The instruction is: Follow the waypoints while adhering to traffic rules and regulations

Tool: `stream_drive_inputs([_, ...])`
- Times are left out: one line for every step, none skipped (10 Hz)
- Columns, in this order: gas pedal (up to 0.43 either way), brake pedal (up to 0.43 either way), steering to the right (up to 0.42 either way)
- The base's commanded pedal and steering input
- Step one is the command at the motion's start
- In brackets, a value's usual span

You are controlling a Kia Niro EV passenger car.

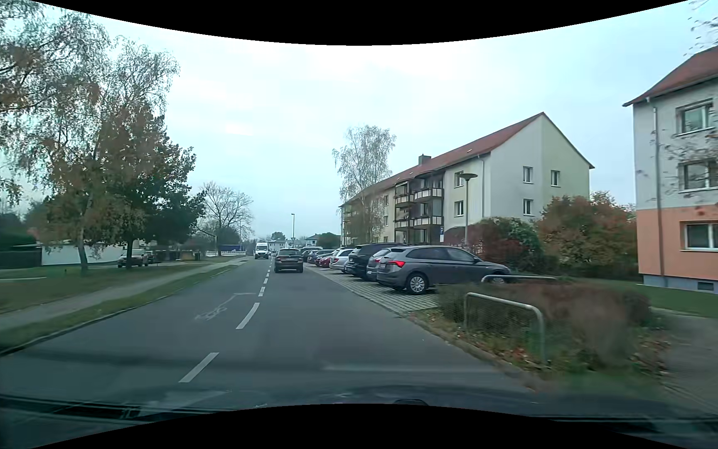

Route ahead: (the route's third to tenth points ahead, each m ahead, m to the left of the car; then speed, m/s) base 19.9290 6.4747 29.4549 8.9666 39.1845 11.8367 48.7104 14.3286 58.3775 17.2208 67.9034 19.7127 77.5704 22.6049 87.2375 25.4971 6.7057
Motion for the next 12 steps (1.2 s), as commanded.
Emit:
stream_drive_inputs([0.157, 0.000, -0.161])
stream_drive_inputs([0.157, 0.000, -0.156])
stream_drive_inputs([0.169, 0.000, -0.149])
stream_drive_inputs([0.189, 0.000, -0.141])
stream_drive_inputs([0.189, 0.000, -0.131])
stream_drive_inputs([0.189, 0.000, -0.120])
stream_drive_inputs([0.189, 0.000, -0.110])
stream_drive_inputs([0.189, 0.000, -0.100])
stream_drive_inputs([0.189, 0.000, -0.091])
stream_drive_inputs([0.189, 0.000, -0.081])
stream_drive_inputs([0.189, 0.000, -0.068])
stream_drive_inputs([0.189, 0.000, -0.055])
